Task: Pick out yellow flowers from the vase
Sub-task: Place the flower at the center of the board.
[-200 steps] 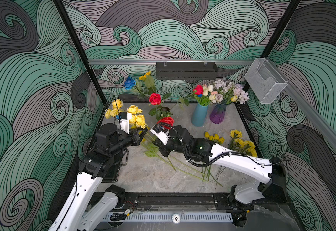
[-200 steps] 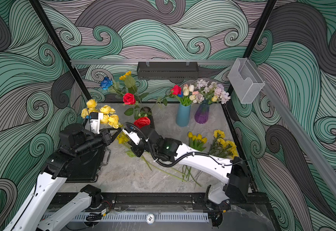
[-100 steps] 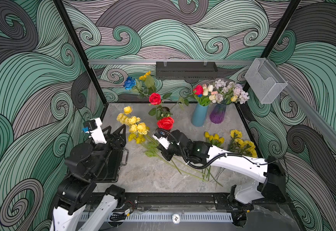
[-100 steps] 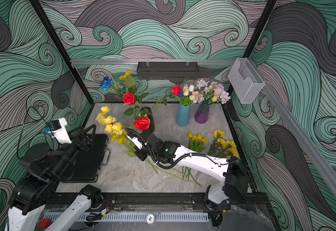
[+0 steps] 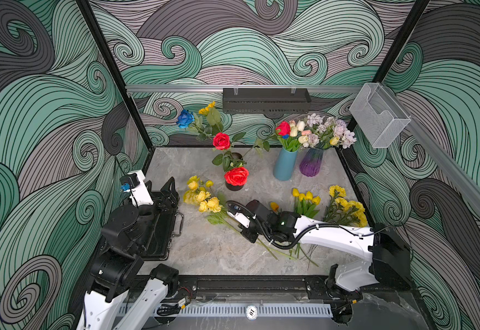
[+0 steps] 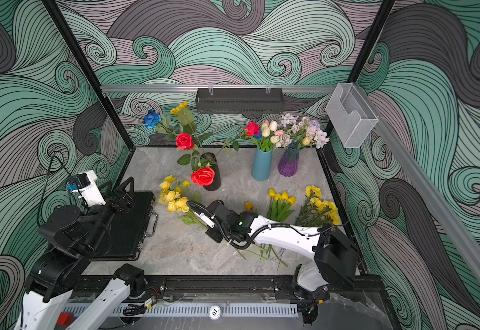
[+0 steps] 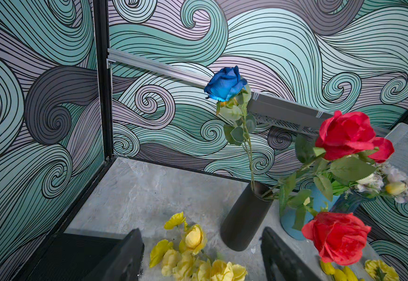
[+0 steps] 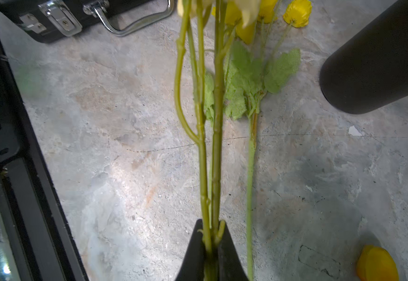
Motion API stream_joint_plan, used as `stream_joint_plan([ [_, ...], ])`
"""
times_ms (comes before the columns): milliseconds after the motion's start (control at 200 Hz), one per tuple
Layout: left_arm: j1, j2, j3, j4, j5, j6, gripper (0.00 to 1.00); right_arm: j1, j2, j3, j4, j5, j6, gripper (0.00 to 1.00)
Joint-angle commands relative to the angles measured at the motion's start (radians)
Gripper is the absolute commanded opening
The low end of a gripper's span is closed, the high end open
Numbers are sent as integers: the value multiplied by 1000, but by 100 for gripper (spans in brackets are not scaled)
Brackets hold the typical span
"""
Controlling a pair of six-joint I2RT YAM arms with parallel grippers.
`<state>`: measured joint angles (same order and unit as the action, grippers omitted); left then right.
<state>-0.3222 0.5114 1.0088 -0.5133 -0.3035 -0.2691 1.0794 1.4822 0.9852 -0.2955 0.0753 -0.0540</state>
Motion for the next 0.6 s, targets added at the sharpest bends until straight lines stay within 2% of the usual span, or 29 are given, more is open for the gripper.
stream_joint_plan([
  [0, -5, -5, -7, 41, -6, 8, 76, -18, 1, -11, 41, 26, -42, 0],
  [155, -4, -2, -19, 48, -13, 10, 76, -48, 32, -32, 73, 44, -44, 2],
  [490, -4, 28, -22, 51, -1, -17, 76, -96, 85, -41, 76, 67, -47, 29],
  [595, -5, 39, -27, 66, 5, -22, 76, -97, 72, -50, 78, 65, -49, 34],
])
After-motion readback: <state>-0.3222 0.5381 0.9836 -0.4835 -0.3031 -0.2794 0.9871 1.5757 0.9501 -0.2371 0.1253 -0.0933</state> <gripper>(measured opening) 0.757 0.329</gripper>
